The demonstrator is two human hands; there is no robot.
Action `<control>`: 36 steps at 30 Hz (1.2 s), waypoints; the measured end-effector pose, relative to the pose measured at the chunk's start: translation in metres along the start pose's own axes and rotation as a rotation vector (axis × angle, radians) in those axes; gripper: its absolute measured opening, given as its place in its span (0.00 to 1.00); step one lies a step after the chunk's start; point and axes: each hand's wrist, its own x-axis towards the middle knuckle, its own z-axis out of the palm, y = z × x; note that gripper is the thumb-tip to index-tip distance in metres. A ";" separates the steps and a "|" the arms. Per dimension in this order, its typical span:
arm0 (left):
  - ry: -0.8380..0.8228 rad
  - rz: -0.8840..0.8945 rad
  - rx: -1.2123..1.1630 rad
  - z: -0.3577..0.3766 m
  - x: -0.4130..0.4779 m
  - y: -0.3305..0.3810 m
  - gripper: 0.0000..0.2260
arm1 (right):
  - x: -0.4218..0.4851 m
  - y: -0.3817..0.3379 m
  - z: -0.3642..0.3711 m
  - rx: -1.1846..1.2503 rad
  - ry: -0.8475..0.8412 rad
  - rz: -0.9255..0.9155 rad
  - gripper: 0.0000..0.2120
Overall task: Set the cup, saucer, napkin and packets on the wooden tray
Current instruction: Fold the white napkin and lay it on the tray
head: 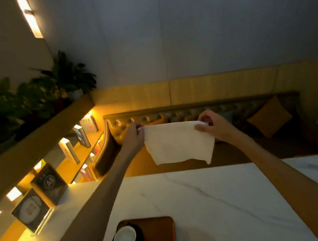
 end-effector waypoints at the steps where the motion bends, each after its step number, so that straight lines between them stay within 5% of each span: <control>1: 0.024 -0.005 -0.041 -0.018 -0.001 0.010 0.07 | -0.005 -0.020 -0.008 0.112 0.009 -0.025 0.11; 6: 0.042 -0.034 -0.232 -0.064 -0.021 0.034 0.06 | -0.038 -0.071 -0.029 0.599 -0.034 -0.073 0.14; 13: 0.014 -0.131 -0.493 -0.085 -0.046 0.038 0.14 | -0.058 -0.088 -0.034 0.838 0.022 -0.022 0.12; 18: 0.042 -0.270 -0.638 -0.077 -0.069 0.032 0.11 | -0.067 -0.086 -0.022 0.599 0.132 -0.034 0.10; 23: 0.140 -0.217 -0.545 -0.056 -0.086 0.039 0.08 | -0.077 -0.086 0.009 0.164 0.371 -0.076 0.06; 31: 0.125 0.007 -0.415 -0.013 -0.124 0.080 0.06 | -0.113 -0.116 0.071 0.142 0.217 -0.129 0.14; 36: 0.091 0.009 -0.535 0.001 -0.171 0.071 0.07 | -0.146 -0.122 0.109 0.235 0.325 -0.131 0.17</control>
